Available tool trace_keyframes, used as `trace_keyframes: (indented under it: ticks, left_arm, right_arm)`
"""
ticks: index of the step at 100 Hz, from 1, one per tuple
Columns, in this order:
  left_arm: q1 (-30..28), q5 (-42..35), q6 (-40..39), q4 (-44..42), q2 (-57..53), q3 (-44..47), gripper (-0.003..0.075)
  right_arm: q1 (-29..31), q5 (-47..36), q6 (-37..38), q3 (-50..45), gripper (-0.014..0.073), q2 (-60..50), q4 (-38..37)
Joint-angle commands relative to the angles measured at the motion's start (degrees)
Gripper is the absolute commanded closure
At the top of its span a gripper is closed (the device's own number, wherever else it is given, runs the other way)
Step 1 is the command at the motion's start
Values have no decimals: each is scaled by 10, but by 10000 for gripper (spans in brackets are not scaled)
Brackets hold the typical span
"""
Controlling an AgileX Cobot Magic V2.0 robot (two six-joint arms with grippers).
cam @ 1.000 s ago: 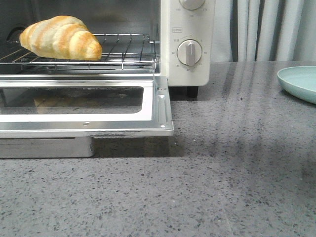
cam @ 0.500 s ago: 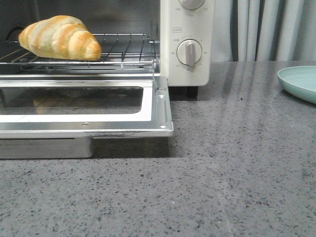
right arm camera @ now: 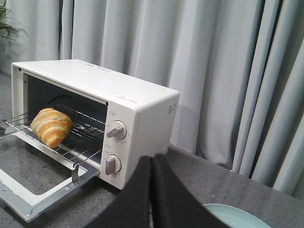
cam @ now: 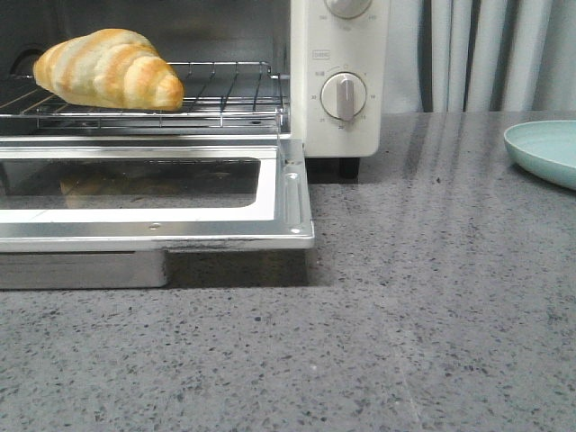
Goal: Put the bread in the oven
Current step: 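Open the right gripper and withdraw it from the oven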
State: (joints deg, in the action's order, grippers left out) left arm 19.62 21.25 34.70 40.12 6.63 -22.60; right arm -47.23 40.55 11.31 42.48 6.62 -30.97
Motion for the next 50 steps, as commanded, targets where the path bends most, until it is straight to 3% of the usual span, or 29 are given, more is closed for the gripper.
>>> trace_keyframes:
  ticks: [1,27,50]
  left_arm:
    - [2,-35,-5,16,13,-14,741]
    - [2,-35,-5,16,13,-12,741]
    - [-7,-78,24,-109,13,21,741]
  right_arm:
    - [4,-43,3,10,662,10,-19]
    - [4,-43,3,10,662,10,-19]
    - [4,-43,3,10,662,10,-19]
